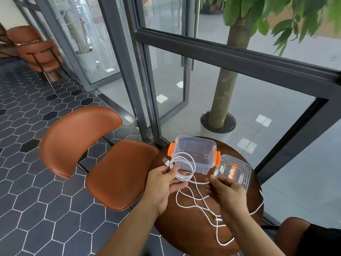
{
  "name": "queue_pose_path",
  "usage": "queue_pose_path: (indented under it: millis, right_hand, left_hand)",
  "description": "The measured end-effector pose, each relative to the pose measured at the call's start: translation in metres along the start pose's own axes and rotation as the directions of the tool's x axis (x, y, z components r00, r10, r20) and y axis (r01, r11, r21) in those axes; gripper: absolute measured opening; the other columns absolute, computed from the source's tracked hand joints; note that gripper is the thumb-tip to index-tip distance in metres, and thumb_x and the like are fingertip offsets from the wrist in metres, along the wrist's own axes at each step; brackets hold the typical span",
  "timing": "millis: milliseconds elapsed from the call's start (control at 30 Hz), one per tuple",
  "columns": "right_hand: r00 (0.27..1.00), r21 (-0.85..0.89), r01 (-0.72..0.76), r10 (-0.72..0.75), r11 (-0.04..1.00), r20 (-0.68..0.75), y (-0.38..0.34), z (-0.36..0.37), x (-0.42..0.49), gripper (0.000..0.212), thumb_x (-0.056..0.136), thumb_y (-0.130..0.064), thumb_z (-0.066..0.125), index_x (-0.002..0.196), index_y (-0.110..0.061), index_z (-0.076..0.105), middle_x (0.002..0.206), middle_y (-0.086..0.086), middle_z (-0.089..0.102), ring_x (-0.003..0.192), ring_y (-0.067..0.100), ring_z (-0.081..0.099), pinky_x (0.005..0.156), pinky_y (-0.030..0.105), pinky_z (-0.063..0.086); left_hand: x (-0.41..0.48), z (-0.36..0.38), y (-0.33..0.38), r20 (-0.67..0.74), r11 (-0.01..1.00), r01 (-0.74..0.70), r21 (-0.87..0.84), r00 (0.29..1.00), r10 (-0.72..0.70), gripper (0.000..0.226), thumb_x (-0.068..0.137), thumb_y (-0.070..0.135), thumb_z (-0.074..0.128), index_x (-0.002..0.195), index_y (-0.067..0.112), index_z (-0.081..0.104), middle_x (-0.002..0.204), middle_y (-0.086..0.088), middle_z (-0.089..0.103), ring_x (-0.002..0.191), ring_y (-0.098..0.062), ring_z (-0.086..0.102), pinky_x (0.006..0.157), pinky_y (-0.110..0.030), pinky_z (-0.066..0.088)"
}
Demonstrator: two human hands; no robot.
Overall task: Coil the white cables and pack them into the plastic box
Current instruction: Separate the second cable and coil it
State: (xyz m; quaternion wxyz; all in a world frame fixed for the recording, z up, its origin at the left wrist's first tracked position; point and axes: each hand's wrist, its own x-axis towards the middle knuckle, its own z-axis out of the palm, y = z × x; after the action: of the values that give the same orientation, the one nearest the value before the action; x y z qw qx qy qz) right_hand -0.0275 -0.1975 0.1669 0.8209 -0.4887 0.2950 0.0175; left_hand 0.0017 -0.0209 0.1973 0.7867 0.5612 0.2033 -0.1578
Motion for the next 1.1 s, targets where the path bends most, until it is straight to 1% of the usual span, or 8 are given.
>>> queue_pose_path:
  millis: [133, 233, 300, 367, 633, 733, 900, 1100]
  right_hand:
    - [0.996, -0.197, 0.061, -0.046, 0.979, 0.077, -0.003, -0.001, 0.007, 0.011, 0.093, -0.001, 0.065, 0.086, 0.001, 0.073, 0.069, 0.021, 0.064, 0.049, 0.021, 0.057, 0.047, 0.029, 0.051]
    - [0.927, -0.564, 0.324, -0.135, 0.760, 0.350, -0.009, 0.001, 0.012, 0.023, 0.093, -0.004, 0.065, 0.084, -0.018, 0.081, 0.057, 0.013, 0.064, 0.047, 0.020, 0.052, 0.048, 0.031, 0.043]
    - [0.855, -0.610, 0.422, -0.071, 0.670, 0.513, -0.014, 0.006, 0.009, 0.032, 0.091, -0.002, 0.065, 0.078, -0.026, 0.081, 0.057, 0.006, 0.068, 0.048, 0.018, 0.055, 0.050, 0.031, 0.045]
    - [0.817, -0.574, 0.392, 0.015, 0.719, 0.576, -0.018, 0.009, 0.007, 0.029, 0.090, 0.003, 0.066, 0.085, -0.020, 0.082, 0.068, 0.008, 0.074, 0.057, 0.021, 0.061, 0.056, 0.031, 0.052]
    - [0.854, -0.204, 0.023, 0.087, 0.979, 0.514, 0.002, 0.005, 0.011, 0.037, 0.084, 0.019, 0.058, 0.119, 0.004, 0.058, 0.109, 0.027, 0.072, 0.099, 0.046, 0.070, 0.076, 0.045, 0.062]
    - [0.835, -0.077, -0.056, 0.089, 0.995, 0.543, 0.007, 0.003, 0.006, 0.045, 0.079, 0.004, 0.060, 0.124, -0.001, 0.058, 0.118, 0.027, 0.068, 0.104, 0.042, 0.068, 0.088, 0.049, 0.057]
    - [0.851, -0.324, 0.324, -0.124, 0.889, 0.510, 0.020, 0.011, 0.003, 0.049, 0.079, 0.004, 0.077, 0.119, -0.022, 0.062, 0.108, 0.014, 0.073, 0.100, 0.036, 0.070, 0.086, 0.050, 0.059]
    - [0.857, -0.513, 0.497, -0.300, 0.700, 0.420, 0.028, 0.014, 0.007, 0.048, 0.092, -0.013, 0.070, 0.126, -0.046, 0.061, 0.102, -0.006, 0.074, 0.091, 0.018, 0.072, 0.079, 0.039, 0.062]
  left_hand:
    - [-0.006, 0.004, 0.001, 0.053, 0.994, -0.011, 0.111, 0.999, 0.005, 0.017, 0.100, 0.006, 0.055, 0.105, -0.004, 0.067, 0.095, -0.024, 0.075, 0.091, -0.035, 0.075, 0.080, -0.046, 0.062]
    - [-0.010, 0.005, 0.000, 0.127, 0.977, 0.014, 0.214, 0.991, -0.042, 0.016, 0.100, 0.007, 0.055, 0.103, -0.003, 0.068, 0.094, -0.023, 0.075, 0.090, -0.036, 0.075, 0.082, -0.048, 0.061]
    - [-0.010, 0.004, 0.001, 0.144, 0.963, 0.030, 0.267, 0.987, -0.071, 0.017, 0.100, 0.006, 0.055, 0.102, -0.003, 0.068, 0.094, -0.024, 0.076, 0.088, -0.036, 0.075, 0.079, -0.047, 0.062]
    - [-0.009, 0.002, 0.003, 0.125, 0.948, 0.044, 0.315, 0.988, -0.088, 0.017, 0.100, 0.006, 0.055, 0.101, -0.004, 0.068, 0.094, -0.024, 0.076, 0.086, -0.036, 0.076, 0.074, -0.043, 0.063]
    - [-0.006, -0.002, 0.004, 0.007, 0.842, 0.085, 0.532, 0.994, -0.105, 0.014, 0.097, 0.006, 0.061, 0.103, -0.004, 0.068, 0.092, -0.023, 0.074, 0.071, -0.035, 0.076, 0.070, -0.047, 0.064]
    - [0.000, -0.003, 0.002, -0.045, 0.818, 0.091, 0.568, 0.996, -0.079, 0.016, 0.096, 0.005, 0.060, 0.103, -0.007, 0.067, 0.095, -0.027, 0.072, 0.069, -0.038, 0.075, 0.070, -0.050, 0.063]
    - [0.004, -0.002, -0.003, -0.063, 0.789, 0.082, 0.609, 0.996, -0.055, 0.019, 0.096, 0.009, 0.060, 0.108, -0.004, 0.065, 0.103, -0.024, 0.070, 0.066, -0.034, 0.076, 0.071, -0.047, 0.064]
    - [0.007, 0.000, -0.006, -0.050, 0.819, 0.070, 0.569, 0.997, -0.050, 0.012, 0.096, 0.008, 0.060, 0.098, -0.001, 0.068, 0.098, -0.022, 0.071, 0.069, -0.032, 0.076, 0.073, -0.048, 0.063]
